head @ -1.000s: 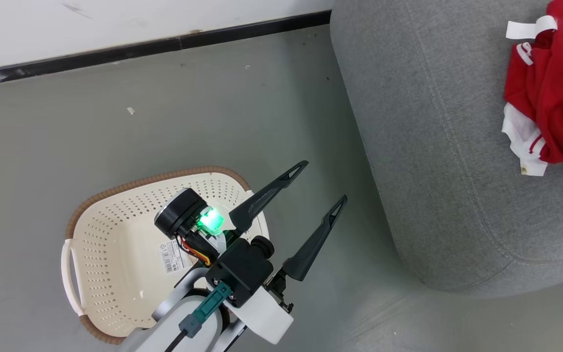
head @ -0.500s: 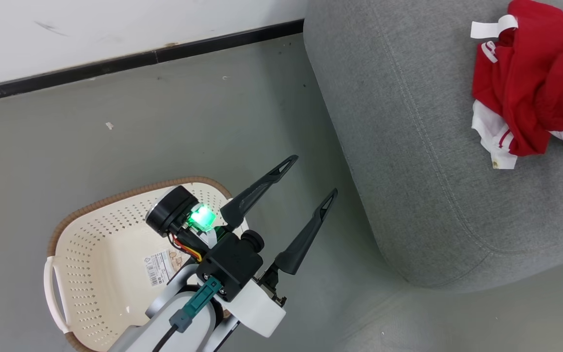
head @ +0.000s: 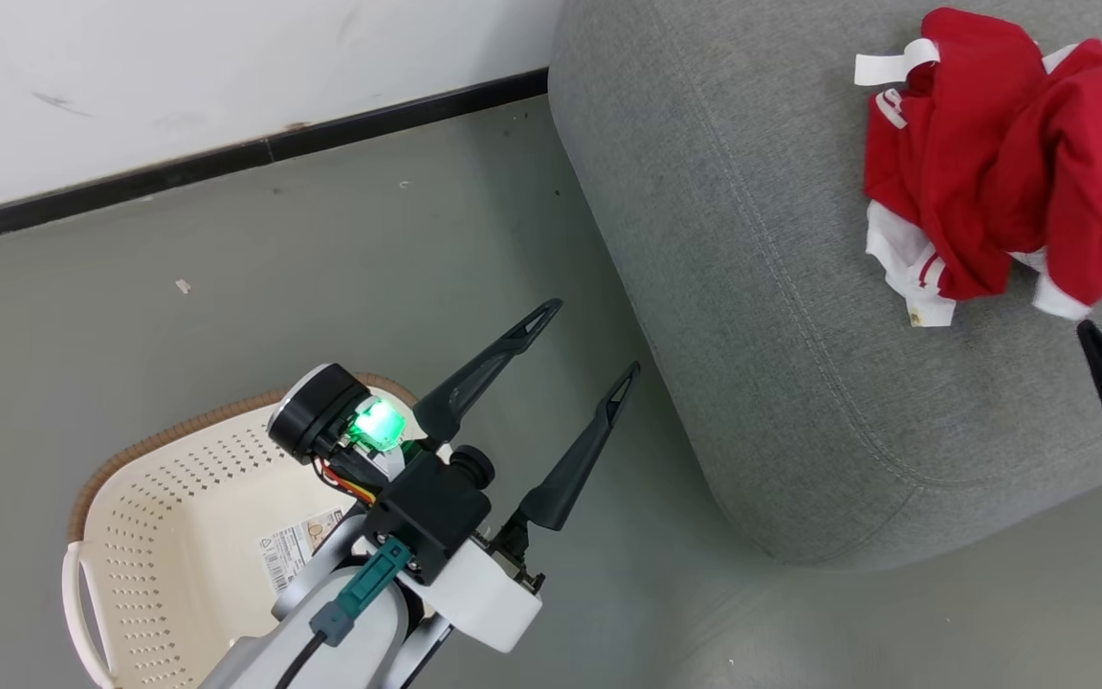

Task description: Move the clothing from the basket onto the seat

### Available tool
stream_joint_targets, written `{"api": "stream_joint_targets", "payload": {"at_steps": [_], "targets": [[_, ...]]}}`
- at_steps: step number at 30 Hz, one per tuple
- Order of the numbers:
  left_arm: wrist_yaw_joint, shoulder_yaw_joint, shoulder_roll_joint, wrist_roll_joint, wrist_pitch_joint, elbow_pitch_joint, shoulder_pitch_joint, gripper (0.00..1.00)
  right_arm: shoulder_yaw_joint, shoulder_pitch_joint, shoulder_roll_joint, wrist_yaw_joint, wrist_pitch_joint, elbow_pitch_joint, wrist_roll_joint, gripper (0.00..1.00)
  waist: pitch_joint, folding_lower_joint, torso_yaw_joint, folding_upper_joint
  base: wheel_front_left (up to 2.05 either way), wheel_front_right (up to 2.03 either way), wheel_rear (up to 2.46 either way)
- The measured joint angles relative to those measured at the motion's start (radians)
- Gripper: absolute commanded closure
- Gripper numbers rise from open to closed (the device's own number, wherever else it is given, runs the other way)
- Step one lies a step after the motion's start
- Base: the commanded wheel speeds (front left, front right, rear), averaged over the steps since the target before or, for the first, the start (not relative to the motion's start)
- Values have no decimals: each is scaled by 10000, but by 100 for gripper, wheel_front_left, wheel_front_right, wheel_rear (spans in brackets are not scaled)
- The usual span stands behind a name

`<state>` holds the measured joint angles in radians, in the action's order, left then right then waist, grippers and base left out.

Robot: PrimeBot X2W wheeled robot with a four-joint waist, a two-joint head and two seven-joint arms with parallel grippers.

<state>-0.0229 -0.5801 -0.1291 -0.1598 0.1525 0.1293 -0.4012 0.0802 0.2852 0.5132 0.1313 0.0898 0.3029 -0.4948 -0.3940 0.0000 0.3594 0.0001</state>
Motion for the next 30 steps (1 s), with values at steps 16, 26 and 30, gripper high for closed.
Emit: {"api": "stream_joint_targets", "payload": {"at_steps": [16, 26, 30], "targets": [[512, 715, -104, -336, 380, -355, 643, 0, 828, -231, 251, 0, -502, -2761, -15, 0, 757, 0, 240, 0, 0, 0, 0], [1187, 1350, -104, -495, 439, -546, 1261, 0, 1016, 547, -616, 0, -349, -2934, 882, 0, 1136, 0, -281, 0, 0, 0, 0], [1532, 1709, -63, -535, 485, -552, 1487, 0, 1193, 616, -982, 0, -247, -2775, 1361, 0, 1270, 0, -561, 0, 0, 0, 0]]}}
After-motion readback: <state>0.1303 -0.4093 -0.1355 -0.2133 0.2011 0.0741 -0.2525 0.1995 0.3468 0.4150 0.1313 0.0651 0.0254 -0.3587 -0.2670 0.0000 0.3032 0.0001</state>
